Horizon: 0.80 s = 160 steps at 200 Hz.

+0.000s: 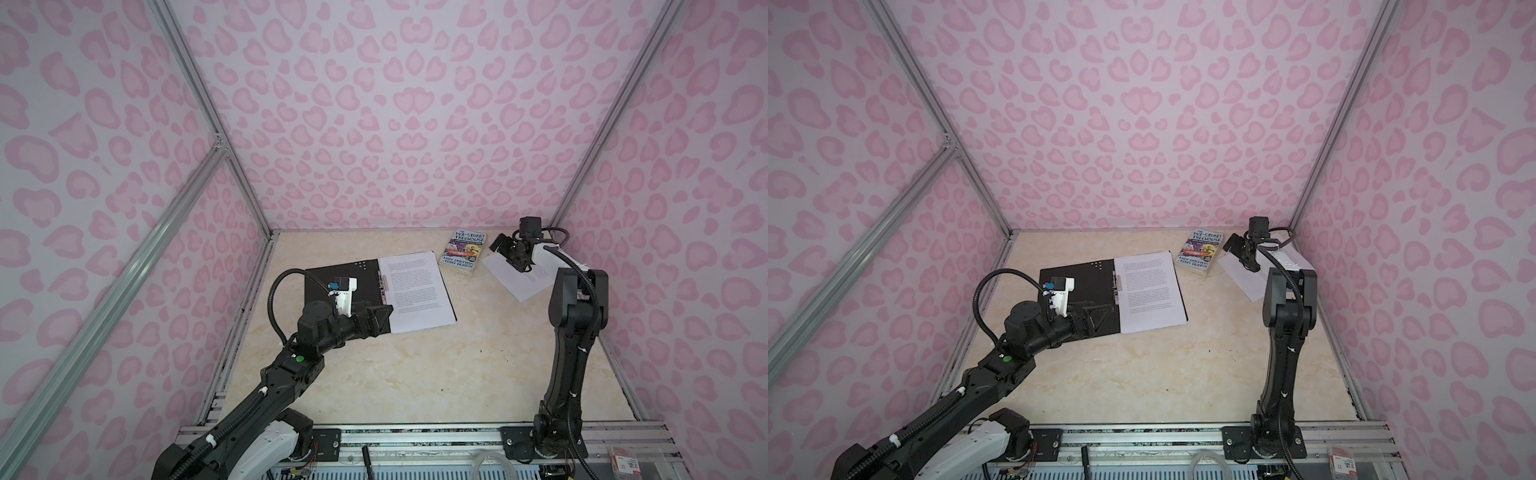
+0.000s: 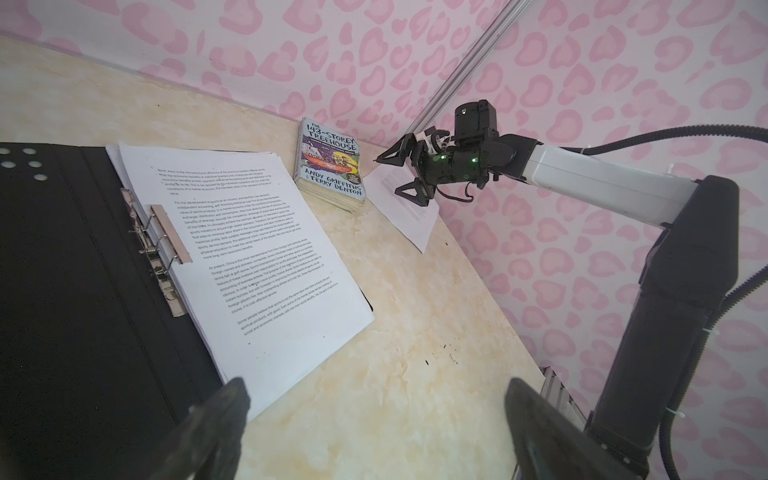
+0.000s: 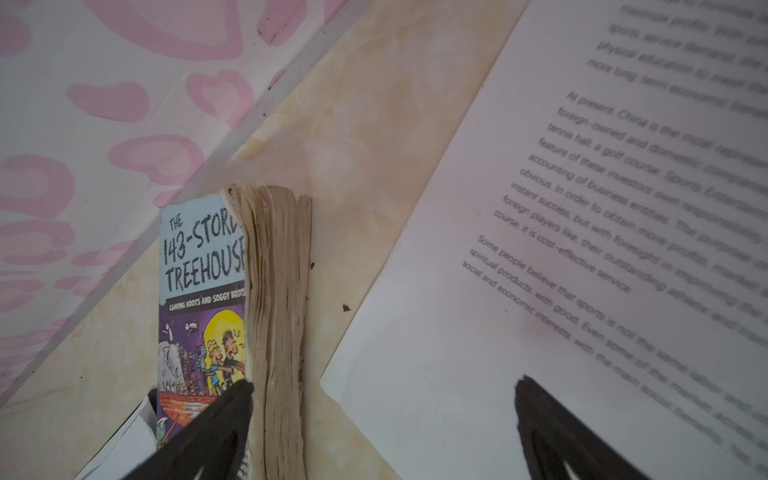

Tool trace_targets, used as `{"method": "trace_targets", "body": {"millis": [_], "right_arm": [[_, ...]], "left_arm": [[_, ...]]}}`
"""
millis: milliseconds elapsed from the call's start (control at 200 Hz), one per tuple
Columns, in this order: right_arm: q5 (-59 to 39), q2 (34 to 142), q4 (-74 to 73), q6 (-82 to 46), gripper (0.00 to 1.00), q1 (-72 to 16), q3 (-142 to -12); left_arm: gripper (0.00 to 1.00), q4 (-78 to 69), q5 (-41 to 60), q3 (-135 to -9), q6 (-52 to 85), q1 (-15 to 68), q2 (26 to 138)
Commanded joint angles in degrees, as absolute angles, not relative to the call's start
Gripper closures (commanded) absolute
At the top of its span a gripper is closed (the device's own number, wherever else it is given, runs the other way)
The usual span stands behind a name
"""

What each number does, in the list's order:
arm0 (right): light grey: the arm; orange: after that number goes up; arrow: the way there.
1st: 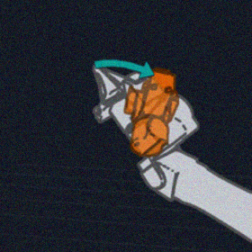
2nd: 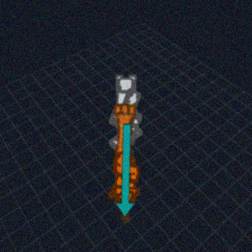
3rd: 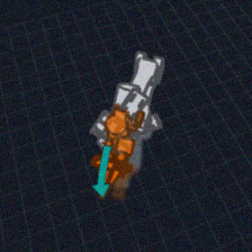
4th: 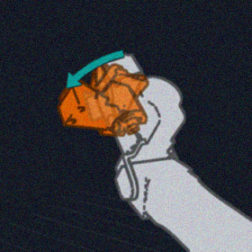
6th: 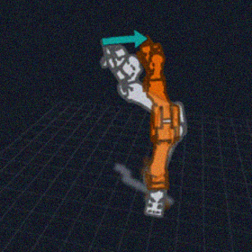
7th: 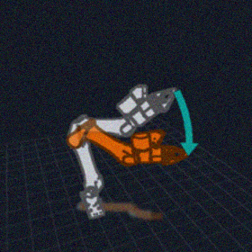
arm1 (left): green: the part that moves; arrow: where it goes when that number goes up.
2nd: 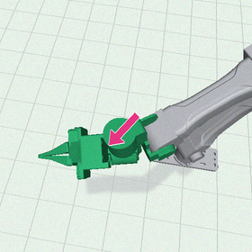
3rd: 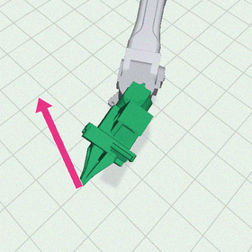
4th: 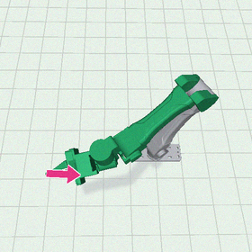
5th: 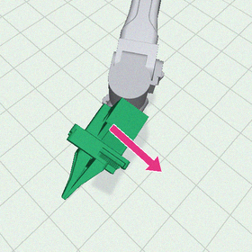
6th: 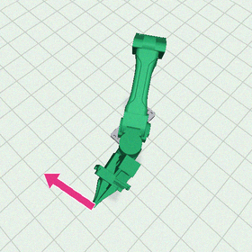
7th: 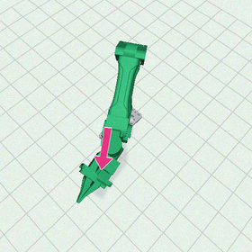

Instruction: Put the files into the folder

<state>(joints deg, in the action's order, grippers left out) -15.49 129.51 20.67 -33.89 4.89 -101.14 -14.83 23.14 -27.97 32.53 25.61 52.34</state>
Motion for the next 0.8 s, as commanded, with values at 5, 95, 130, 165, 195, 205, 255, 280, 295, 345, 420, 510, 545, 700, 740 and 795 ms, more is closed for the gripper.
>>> {"method": "trace_targets", "body": {"millis": [5,95,130,165,195,205,255,280,295,345,420,510,545,700,740,795], "right_arm": [[-18.1,131.0,18.8,-35.8,0.02,5.0,-100.8],[-19.4,131.0,17.2,-36.9,0.02,5.2,-99.1],[-19.8,131.0,16.5,-37.4,0.02,5.3,-98.0],[-20.1,130.6,15.5,-38.1,0.02,5.3,-96.3],[-20.3,130.0,14.9,-38.6,0.02,5.4,-94.9],[-20.3,129.8,14.7,-38.8,0.02,5.4,-94.4],[-20.3,128.5,14.0,-39.7,0.02,5.4,-92.1],[-20.3,127.7,13.7,-40.2,0.02,5.4,-90.6],[-20.3,127.2,13.4,-40.6,0.02,5.4,-89.5],[-20.7,125.5,12.4,-41.7,0.02,5.4,-86.2],[-21.4,121.7,8.9,-43.0,0.02,5.4,-78.9],[-22.4,116.2,4.7,-44.8,0.02,5.4,-70.4],[-23.3,113.9,1.8,-45.7,0.02,5.2,-66.3],[-26.2,103.9,-7.8,-50.0,0.02,3.7,-48.6],[-25.9,101.1,-9.5,-50.2,0.02,2.5,-44.4],[-25.5,97.2,-10.3,-50.3,0.02,0.5,-39.6]], "left_arm": [[0.03,-16.3,23.5,-28.5,32.0,25.7,52.7],[0.03,-16.4,23.6,-28.5,32.1,25.7,52.8],[0.03,-16.4,23.6,-28.5,32.2,25.7,52.8],[0.03,-16.4,23.2,-28.4,32.2,25.7,52.6],[0.03,-16.4,23.0,-28.3,32.2,25.7,52.4],[0.03,-16.3,22.8,-28.3,32.2,25.7,52.3],[0.03,-16.2,22.5,-28.2,32.1,25.7,51.8],[0.03,-16.1,22.4,-28.2,32.1,25.7,51.7],[0.03,-16.0,22.3,-28.2,32.1,25.7,51.6],[0.03,-15.9,22.2,-28.1,32.1,25.7,51.3],[0.03,-15.7,22.1,-28.0,32.0,25.7,50.9],[0.03,-15.6,22.0,-28.0,31.9,25.7,50.5],[0.03,-15.5,22.0,-28.1,31.9,25.7,50.5],[0.03,-15.3,22.1,-28.2,31.8,25.7,50.8],[0.03,-15.2,22.1,-28.4,31.8,25.7,51.0],[0.03,-15.1,22.1,-28.5,31.7,25.7,51.3]]}}
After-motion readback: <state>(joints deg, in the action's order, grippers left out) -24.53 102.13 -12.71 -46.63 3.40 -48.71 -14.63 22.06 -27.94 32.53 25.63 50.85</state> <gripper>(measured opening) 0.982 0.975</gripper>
